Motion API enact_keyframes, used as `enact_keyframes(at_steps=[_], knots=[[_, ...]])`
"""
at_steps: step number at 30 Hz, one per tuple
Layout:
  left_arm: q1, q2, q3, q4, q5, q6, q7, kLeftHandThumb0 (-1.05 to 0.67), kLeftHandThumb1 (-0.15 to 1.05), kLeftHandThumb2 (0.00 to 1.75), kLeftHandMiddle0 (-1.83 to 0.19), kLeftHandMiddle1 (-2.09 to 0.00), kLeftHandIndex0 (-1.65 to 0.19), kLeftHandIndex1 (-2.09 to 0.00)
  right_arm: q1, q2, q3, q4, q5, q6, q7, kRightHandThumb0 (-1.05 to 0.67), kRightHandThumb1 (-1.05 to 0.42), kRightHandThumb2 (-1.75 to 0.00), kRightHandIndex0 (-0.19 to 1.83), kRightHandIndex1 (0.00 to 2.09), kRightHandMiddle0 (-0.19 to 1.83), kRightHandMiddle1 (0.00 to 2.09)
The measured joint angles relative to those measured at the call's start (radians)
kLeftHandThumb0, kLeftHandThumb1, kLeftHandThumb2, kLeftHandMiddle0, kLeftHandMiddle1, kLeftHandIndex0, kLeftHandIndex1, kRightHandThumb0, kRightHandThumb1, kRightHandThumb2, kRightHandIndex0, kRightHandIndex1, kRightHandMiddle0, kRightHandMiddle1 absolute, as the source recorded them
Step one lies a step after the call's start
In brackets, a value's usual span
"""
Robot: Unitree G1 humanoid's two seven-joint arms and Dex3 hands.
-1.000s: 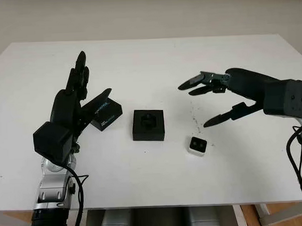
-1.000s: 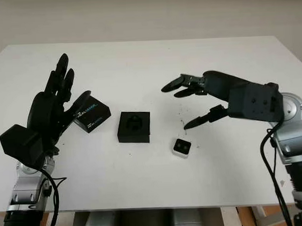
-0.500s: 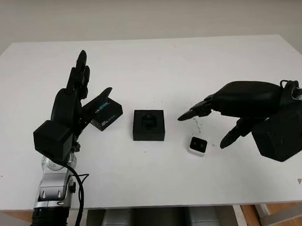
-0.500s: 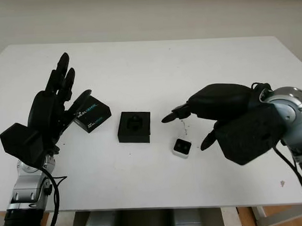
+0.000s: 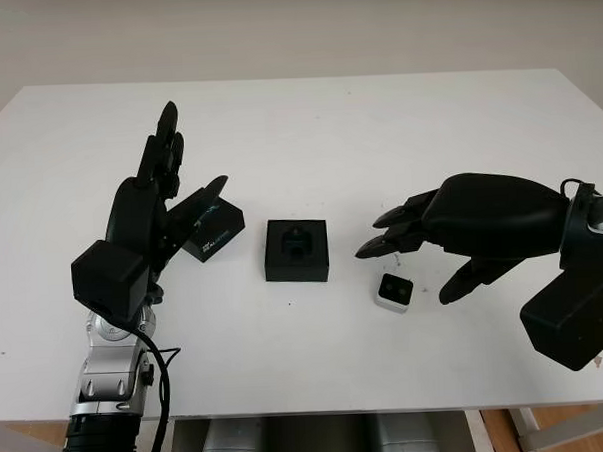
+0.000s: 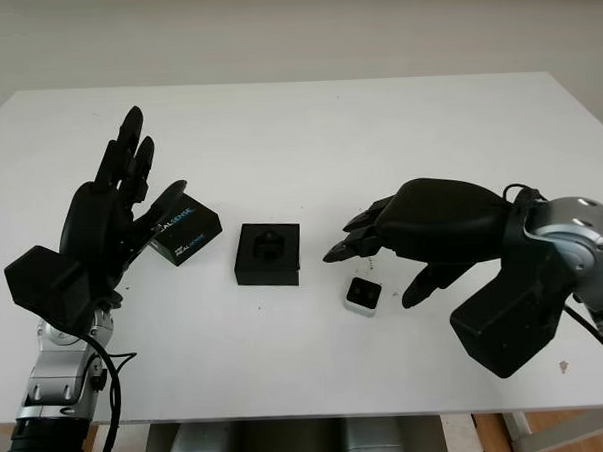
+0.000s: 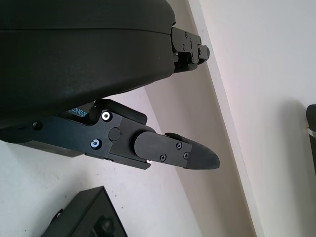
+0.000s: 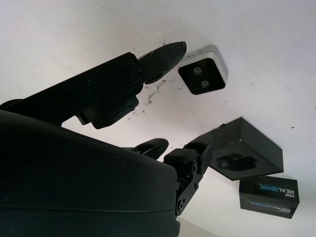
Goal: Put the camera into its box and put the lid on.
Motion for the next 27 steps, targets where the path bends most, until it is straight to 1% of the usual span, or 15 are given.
enact_keyframes(at_steps=[12,16,21,25,27], knots=[[0.000,0.000,-0.001,-0.003,0.000,0.008,0.001,-0.57,1.05,0.12,-0.02,-0.05,-0.01,-0.05,-0.013,0.034,0.055,0.108,-0.092,-0.056,-0.103,-0.44,-0.80,-0.05,0.50,0.15,0.51,0.26],[0.000,0.000,-0.002,-0.007,0.000,0.009,0.002,-0.57,1.05,0.13,-0.02,-0.05,-0.01,-0.05,-0.024,0.043,0.069,0.142,-0.101,-0.067,-0.114,-0.44,-0.82,-0.06,0.49,0.15,0.49,0.28],[0.000,0.000,-0.003,-0.016,0.009,0.018,0.005,-0.58,1.05,0.13,-0.02,-0.06,-0.01,-0.05,-0.042,0.054,0.085,0.183,-0.101,-0.089,-0.132,-0.44,-0.80,-0.05,0.53,0.17,0.50,0.35],[0.001,0.000,-0.003,-0.020,0.009,0.021,0.005,-0.58,1.05,0.13,-0.02,-0.05,-0.01,-0.05,-0.050,0.059,0.091,0.201,-0.111,-0.097,-0.148,-0.44,-0.80,-0.05,0.53,0.18,0.39,0.60],[0.001,0.000,-0.004,-0.028,0.009,0.025,0.005,-0.58,1.05,0.13,-0.02,-0.05,-0.01,-0.05,-0.057,0.060,0.095,0.215,-0.112,-0.104,-0.156,-0.44,-0.80,-0.05,0.54,0.19,0.37,0.68]])
